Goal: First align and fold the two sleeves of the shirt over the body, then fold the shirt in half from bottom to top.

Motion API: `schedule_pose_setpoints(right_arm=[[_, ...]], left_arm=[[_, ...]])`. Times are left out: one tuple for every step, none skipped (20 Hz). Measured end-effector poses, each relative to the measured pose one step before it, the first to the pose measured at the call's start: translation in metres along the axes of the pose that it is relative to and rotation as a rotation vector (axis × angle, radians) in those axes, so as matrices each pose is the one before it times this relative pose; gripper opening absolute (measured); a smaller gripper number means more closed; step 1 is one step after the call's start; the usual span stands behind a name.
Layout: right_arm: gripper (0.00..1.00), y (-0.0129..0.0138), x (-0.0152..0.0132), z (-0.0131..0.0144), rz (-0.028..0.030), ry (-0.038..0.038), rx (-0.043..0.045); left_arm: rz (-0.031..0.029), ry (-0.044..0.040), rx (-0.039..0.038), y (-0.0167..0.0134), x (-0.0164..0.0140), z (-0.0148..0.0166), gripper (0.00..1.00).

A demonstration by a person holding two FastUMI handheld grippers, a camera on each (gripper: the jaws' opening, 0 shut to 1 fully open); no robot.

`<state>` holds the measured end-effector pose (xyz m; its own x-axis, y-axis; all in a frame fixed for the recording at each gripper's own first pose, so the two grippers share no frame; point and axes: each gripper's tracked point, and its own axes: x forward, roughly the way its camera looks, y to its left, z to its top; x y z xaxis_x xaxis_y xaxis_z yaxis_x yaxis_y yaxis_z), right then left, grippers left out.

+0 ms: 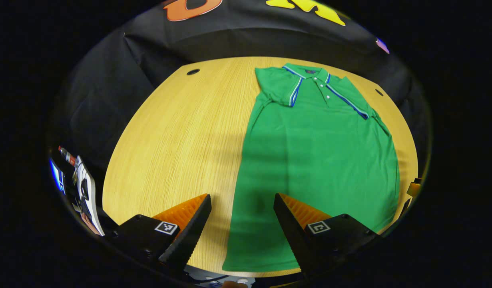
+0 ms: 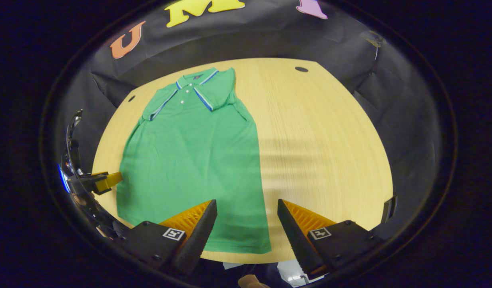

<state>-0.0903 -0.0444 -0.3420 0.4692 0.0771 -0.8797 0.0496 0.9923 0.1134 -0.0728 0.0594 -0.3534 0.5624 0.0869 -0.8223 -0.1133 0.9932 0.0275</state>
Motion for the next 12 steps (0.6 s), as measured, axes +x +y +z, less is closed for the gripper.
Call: schedule_pose_setpoints(right_arm=[[0.96,-0.00385,0.00267,-0.01120,-0.00643,0.02745,0.00092],[0.94,-0.00234,0.00327,-0.00872,-0.00406,0.02723,0.00224],[0.94,-0.00270,0.00315,-0.01033,-0.00600,0.03333,0.00073],[0.95,-0.00100,0.00270,-0.00893,-0.00123,0.02869,0.00139],[0.95,0.00030,0.00111,-0.00783,-0.00384,0.02698,-0.00021],[0.95,-0.00076,0.00074,-0.00726,-0.00594,0.02380,-0.00701],[0.94,0.00054,0.00034,-0.00466,-0.00490,0.01709,-0.00765],[0.96,0.00070,-0.00039,-0.00333,-0.00370,0.00919,-0.01119],[0.96,0.00108,0.00041,-0.00247,-0.00324,0.00644,-0.01217],[0.94,0.00102,0.00120,-0.00156,-0.00365,0.00816,-0.00944],[0.94,-0.00070,0.00230,-0.00369,-0.00493,0.01258,-0.00442],[0.96,0.00014,0.00274,-0.00370,-0.00218,0.01902,0.00119]], left_arm=[[0.00240,0.02642,-0.00424,0.00141,-0.00306,-0.01239,1.00],[0.00372,0.02529,-0.00266,0.00125,-0.00325,-0.01121,1.00],[-0.00115,0.02835,-0.00032,-0.00295,0.00014,-0.00978,1.00],[-0.00784,0.01470,-0.00279,-0.00179,-0.00570,-0.00854,1.00],[-0.00760,0.02716,0.00541,-0.00289,-0.00256,-0.00624,1.00],[0.00260,0.03636,0.00978,0.00190,-0.00443,-0.00794,1.00],[-0.00932,0.02592,0.00609,-0.00146,-0.00365,-0.00673,1.00],[-0.00484,0.02342,0.00769,0.00106,-0.00253,-0.00526,0.99],[0.00092,0.01454,0.00758,0.00122,-0.00318,-0.00305,0.98],[-0.00358,0.01660,0.00323,-0.00016,-0.00033,-0.00365,0.98],[-0.01368,0.03352,-0.00178,-0.00134,0.00005,-0.00590,0.97],[-0.02050,0.04132,-0.00724,-0.00309,0.00264,-0.00980,0.96]])
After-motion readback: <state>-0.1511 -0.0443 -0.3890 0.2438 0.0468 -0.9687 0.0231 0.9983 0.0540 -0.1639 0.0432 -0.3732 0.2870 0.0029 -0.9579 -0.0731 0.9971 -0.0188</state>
